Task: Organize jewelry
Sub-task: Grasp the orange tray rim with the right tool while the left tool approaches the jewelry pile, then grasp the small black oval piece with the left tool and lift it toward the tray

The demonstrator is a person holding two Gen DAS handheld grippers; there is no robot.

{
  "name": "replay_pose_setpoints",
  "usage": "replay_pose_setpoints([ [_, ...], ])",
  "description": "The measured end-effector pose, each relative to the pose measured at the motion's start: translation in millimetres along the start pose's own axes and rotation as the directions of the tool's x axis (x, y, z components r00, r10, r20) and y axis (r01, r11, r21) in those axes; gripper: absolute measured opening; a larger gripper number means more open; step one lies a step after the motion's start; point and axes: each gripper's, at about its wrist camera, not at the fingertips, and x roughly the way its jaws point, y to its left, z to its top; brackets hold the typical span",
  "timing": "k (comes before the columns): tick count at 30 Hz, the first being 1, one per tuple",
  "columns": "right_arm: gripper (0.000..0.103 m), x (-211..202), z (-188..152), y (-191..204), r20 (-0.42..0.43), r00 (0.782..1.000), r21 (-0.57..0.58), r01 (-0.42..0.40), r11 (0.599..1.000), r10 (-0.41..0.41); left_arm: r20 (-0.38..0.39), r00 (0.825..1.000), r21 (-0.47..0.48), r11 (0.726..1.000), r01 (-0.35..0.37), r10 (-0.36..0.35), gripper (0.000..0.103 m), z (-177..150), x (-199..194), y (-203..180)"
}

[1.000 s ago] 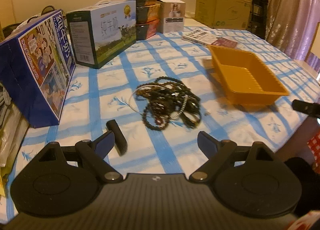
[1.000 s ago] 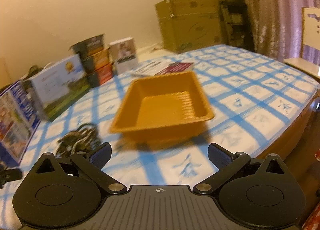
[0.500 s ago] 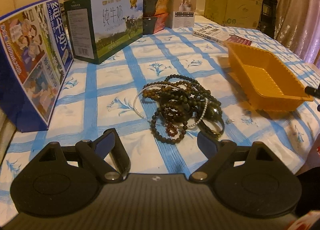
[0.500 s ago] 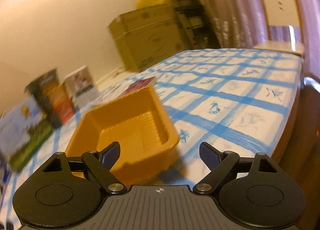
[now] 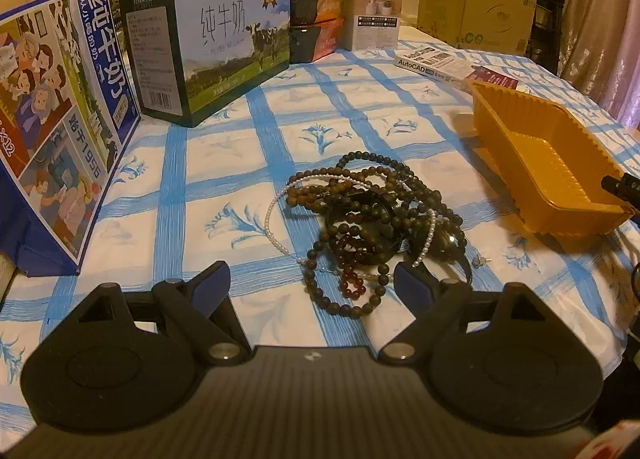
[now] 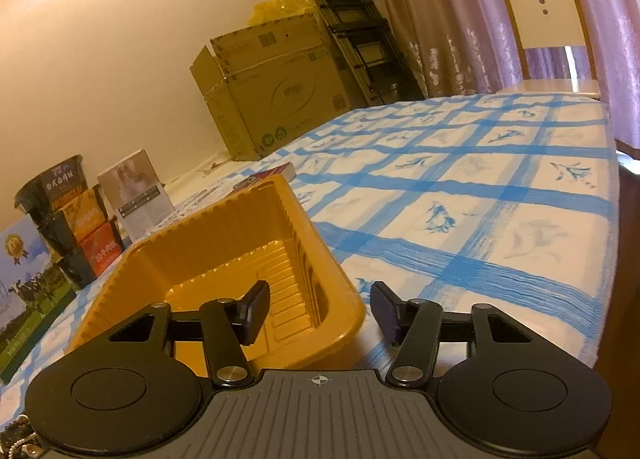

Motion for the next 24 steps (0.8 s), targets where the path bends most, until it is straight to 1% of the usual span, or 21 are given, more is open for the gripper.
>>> replay_pose_setpoints([
  [2,0.048,5,-1,0,0.001,1.000,-0.003,-0.006,1.000,0.006,-0.006,1.000,0.001,1.000,-0.002,0.002,0.088,0,2,0],
  [3,0.043,6,-1,0,0.005,1.000,-0.006,-0.007,1.000,0.007,-0.008,1.000,0.002,1.000,-0.003,0.003,0.087,0,3,0],
  [4,0.036,6,-1,1,0.008,1.000,-0.009,-0.008,1.000,0.008,-0.011,1.000,0.002,1.000,-0.003,0.003,0.086,-1,4,1],
  [5,0.032,8,0,1,0.006,1.000,-0.014,-0.011,1.000,0.011,-0.013,1.000,0.001,1.000,-0.002,0.002,0.086,-1,4,1],
  [7,0.020,8,1,1,0.009,1.000,-0.018,-0.019,1.000,0.019,-0.016,1.000,-0.001,1.000,-0.002,0.002,0.085,-2,4,1],
  [8,0.016,8,2,0,0.010,1.000,-0.021,-0.019,1.000,0.019,-0.016,1.000,-0.002,1.000,-0.003,0.003,0.085,-3,4,2],
  [9,0.010,7,3,0,0.011,1.000,-0.026,-0.020,0.999,0.021,-0.015,1.000,-0.003,1.000,-0.003,0.003,0.085,-3,4,2],
  [10,0.009,6,4,-1,0.006,0.999,-0.034,-0.033,0.999,0.033,-0.015,1.000,-0.004,1.000,-0.003,0.003,0.085,-4,3,3],
  [15,0.004,-5,10,5,-0.006,0.999,-0.097,-0.048,0.994,0.047,-0.011,1.000,-0.005,1.000,-0.009,0.009,0.083,-7,-2,6],
  [18,0.004,-19,13,9,-0.008,0.999,-0.133,-0.051,0.990,0.051,-0.008,1.000,-0.012,1.000,-0.019,0.019,0.080,-10,-6,11],
  [20,0.004,-29,15,8,-0.014,0.997,-0.143,-0.071,0.987,0.070,-0.008,1.000,-0.020,1.000,-0.022,0.022,0.079,-12,-7,17],
  [23,0.005,-41,17,6,-0.031,0.996,-0.145,-0.083,0.986,0.080,-0.015,1.000,-0.035,0.999,-0.023,0.023,0.072,-15,-8,24],
  [24,0.005,-44,17,6,-0.035,0.996,-0.148,-0.085,0.985,0.081,-0.020,1.000,-0.042,0.999,-0.022,0.021,0.068,-16,-7,27],
])
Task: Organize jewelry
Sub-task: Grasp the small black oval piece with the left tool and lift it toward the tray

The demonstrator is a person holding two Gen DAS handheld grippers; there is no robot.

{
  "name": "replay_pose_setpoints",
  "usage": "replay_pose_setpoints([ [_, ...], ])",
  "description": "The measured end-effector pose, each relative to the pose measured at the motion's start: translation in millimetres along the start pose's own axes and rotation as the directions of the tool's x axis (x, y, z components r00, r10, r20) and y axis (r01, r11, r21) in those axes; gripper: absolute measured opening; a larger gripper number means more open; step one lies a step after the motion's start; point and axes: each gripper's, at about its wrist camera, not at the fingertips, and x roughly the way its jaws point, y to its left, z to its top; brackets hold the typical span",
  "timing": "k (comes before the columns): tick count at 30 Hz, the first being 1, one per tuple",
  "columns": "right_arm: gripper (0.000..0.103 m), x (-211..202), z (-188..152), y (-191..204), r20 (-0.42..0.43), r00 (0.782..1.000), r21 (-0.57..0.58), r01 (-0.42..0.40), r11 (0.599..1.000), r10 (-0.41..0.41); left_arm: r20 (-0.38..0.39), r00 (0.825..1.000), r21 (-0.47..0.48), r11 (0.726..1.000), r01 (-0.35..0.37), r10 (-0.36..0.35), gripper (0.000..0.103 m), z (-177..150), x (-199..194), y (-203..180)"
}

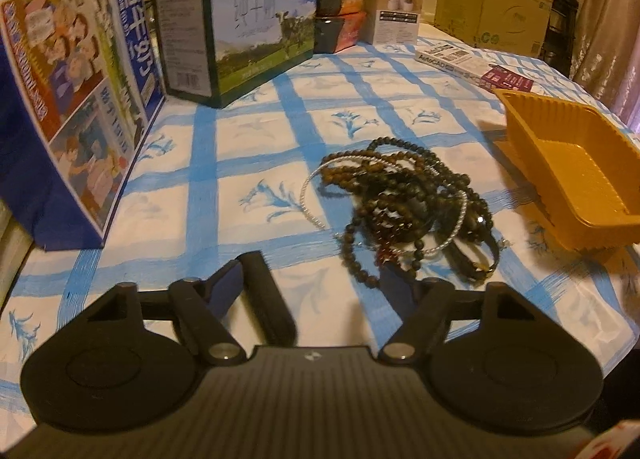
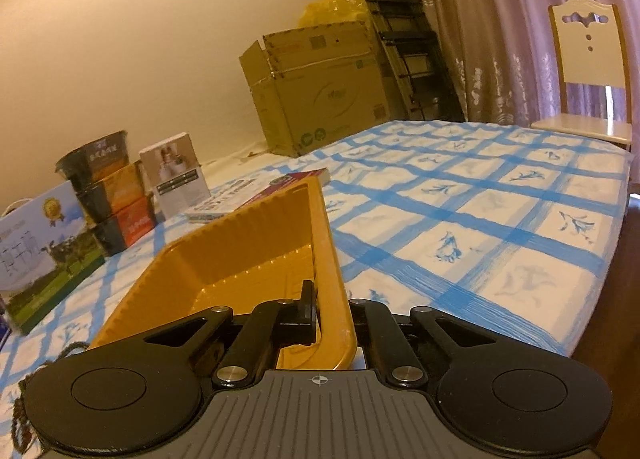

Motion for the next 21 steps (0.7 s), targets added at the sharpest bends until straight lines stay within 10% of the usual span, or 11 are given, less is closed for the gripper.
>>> replay_pose_setpoints([
  [21,0.005,-34,1,-25,-0.035,0.997,-0.003,-0.063,0.998,0.063,-0.046,0.999,-0.054,0.998,-0.012,0.010,0.021,-12,24,23],
])
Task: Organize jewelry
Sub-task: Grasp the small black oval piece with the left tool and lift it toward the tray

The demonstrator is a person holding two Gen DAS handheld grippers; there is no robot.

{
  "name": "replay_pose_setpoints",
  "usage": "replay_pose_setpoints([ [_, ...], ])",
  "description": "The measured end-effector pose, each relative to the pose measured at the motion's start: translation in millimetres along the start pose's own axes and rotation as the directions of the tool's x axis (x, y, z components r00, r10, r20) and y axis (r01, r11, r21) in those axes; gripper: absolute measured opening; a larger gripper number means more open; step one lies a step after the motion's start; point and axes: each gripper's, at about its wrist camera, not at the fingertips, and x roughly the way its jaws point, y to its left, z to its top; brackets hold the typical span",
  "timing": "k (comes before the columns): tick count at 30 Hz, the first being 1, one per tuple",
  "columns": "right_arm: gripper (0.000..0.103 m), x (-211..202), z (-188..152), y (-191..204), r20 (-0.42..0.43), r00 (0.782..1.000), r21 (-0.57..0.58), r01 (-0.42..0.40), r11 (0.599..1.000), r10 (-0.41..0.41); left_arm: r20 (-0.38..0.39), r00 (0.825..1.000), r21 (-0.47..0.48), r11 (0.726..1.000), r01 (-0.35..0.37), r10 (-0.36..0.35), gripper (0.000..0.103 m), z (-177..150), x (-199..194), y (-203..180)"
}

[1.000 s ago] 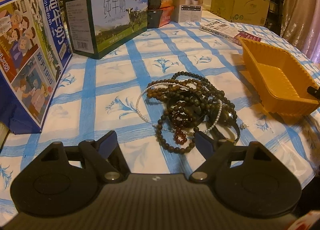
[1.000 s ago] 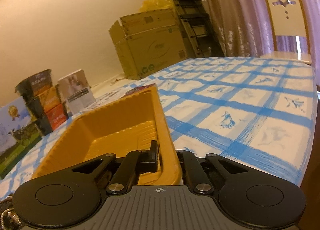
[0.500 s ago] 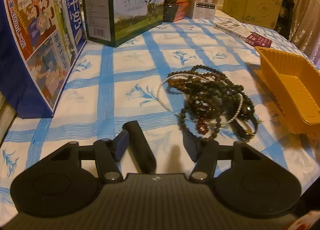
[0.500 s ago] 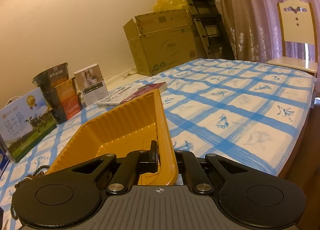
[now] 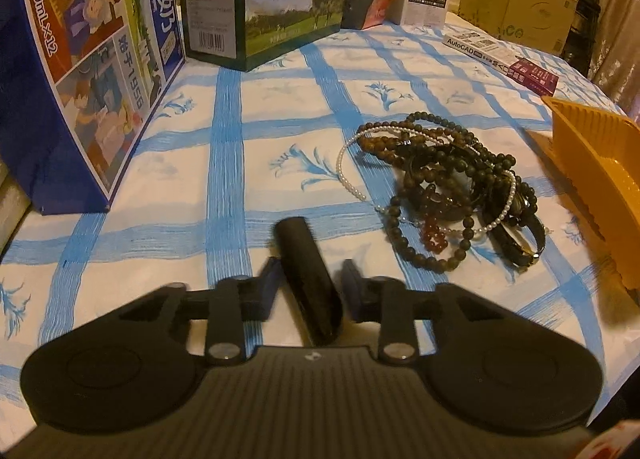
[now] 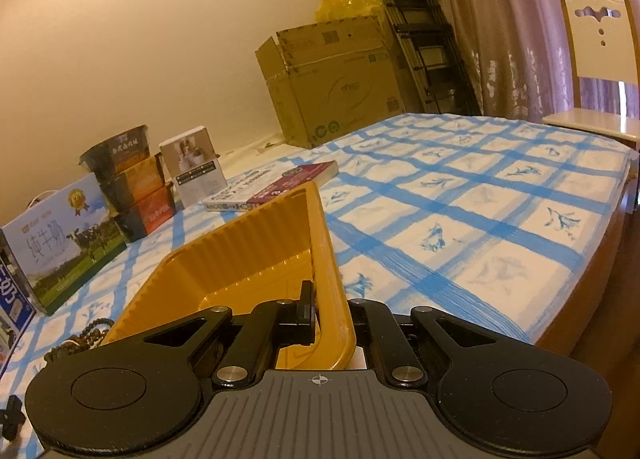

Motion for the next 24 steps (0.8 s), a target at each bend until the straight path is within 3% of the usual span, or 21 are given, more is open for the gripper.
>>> replay_pose_setpoints([
  [8,0.005,-1,-1,-5,0.001,1.000,-0.001,0.003,1.000,-0.003,0.000,0.999,0.012,0.999,0.039,-0.039,0.019,5,-5,-6],
  [14,0.005,-4,0,-3,0.017,1.000,-0.017,0.013,1.000,-0.013,0.047,0.988,0.075,0.987,0.142,-0.146,0.019,25,-25,-44],
  [18,0.005,-4,1,-2,0.020,1.000,-0.018,0.024,1.000,-0.023,0.074,0.958,0.151,0.952,0.265,-0.278,0.019,44,-39,-93],
  [24,0.005,-6,3,0,0.027,0.999,-0.030,0.035,0.999,-0.034,0.062,0.885,0.231,0.869,0.438,-0.462,0.019,60,-42,-180],
])
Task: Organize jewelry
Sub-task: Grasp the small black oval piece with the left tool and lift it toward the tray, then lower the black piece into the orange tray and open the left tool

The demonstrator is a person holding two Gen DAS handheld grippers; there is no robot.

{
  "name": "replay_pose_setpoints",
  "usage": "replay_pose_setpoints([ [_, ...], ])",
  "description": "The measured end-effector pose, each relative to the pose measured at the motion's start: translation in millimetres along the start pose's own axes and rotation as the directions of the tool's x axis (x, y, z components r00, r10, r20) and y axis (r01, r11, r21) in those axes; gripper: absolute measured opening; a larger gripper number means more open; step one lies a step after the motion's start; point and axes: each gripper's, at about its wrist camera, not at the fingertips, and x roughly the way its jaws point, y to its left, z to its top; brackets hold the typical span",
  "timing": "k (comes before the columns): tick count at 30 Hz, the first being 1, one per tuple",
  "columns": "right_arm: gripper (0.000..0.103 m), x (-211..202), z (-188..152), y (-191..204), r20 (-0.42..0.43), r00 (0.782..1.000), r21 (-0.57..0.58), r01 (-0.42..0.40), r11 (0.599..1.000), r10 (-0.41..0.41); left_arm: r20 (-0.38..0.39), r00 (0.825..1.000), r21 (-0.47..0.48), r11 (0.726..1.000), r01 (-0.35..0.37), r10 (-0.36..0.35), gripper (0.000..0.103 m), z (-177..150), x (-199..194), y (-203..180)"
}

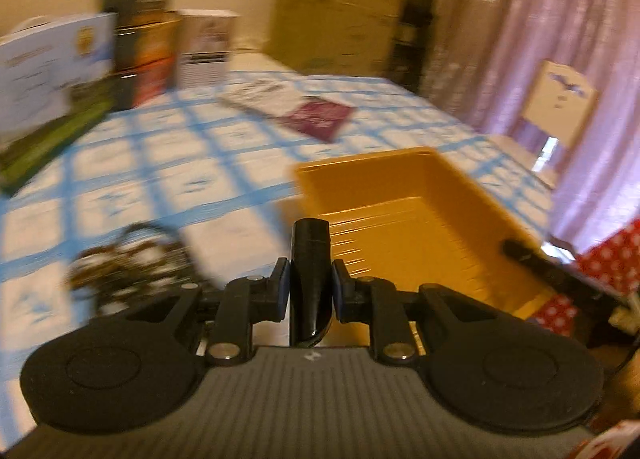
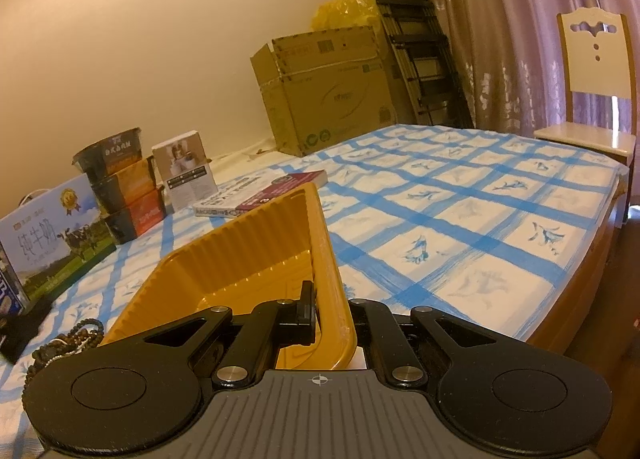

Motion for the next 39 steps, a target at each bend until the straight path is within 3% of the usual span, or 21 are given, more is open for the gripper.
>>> replay_pose_setpoints([
  [6,0.005,-2,2,0,0.007,1.000,-0.023,0.007,1.000,-0.007,-0.062,0.994,0.014,0.996,0.089,-0.088,0.019,1,38,-49],
  [13,0.005,-2,2,-1,0.010,1.000,-0.026,0.010,1.000,-0.009,-0.122,0.989,0.033,0.995,0.093,-0.089,0.019,-9,69,-64],
  [22,0.005,-2,1,-1,0.009,1.000,-0.039,0.018,0.999,-0.018,-0.065,0.993,0.019,0.995,0.095,-0.094,0.023,0,57,-56],
  [30,0.005,-2,0,-3,0.008,1.000,-0.034,0.024,0.999,-0.024,0.025,1.000,-0.004,1.000,-0.008,0.008,0.032,2,10,-11],
  [39,0.005,-2,2,-4,0.007,0.999,-0.031,0.034,0.999,-0.034,-0.006,0.989,-0.033,0.988,-0.151,0.151,0.033,-21,-14,40],
])
